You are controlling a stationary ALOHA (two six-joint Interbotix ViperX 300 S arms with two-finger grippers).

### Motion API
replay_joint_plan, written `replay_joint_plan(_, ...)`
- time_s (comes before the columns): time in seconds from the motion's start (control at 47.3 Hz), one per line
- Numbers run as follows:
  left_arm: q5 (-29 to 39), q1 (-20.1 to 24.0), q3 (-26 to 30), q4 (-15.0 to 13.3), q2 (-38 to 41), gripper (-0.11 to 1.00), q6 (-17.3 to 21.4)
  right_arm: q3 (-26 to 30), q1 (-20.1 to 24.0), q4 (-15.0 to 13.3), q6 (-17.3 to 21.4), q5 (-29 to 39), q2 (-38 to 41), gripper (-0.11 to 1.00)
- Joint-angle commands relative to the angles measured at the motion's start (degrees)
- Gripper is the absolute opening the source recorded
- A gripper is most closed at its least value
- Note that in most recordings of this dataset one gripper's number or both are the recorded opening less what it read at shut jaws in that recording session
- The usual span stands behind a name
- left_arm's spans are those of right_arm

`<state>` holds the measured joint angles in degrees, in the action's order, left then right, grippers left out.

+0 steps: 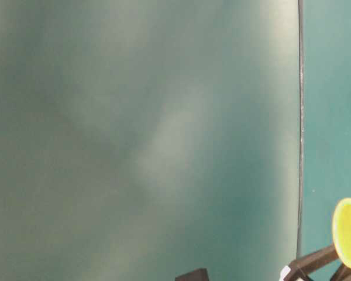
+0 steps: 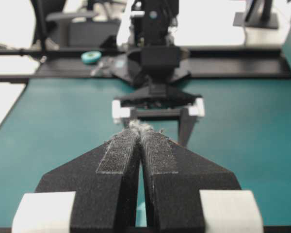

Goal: Move the cup to the right with left arm.
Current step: 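Close the left gripper around the orange cup's side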

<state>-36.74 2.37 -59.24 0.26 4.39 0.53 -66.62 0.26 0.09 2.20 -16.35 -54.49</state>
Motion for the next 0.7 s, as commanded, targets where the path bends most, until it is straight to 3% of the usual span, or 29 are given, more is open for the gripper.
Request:
replay_joint_plan(0.0,-1.14,-0.09,1.32,0.09,-0.18,0.82,0.09,1.76,0.09,0.09,0.53,-0.26,0.26,0.00)
replay_joint_plan(0.359,-3.96,-0.18,2.46,0.09,1.23,0.82,0.18,1.67,0.18,0.09,0.62,-0.18,0.35,0.00)
replay_joint_plan(0.677,-4.04,0.09,3.08,0.09,1.85,0.74,0.35,1.76,0.09,0.09,0.62,-0.18,0.35,0.00)
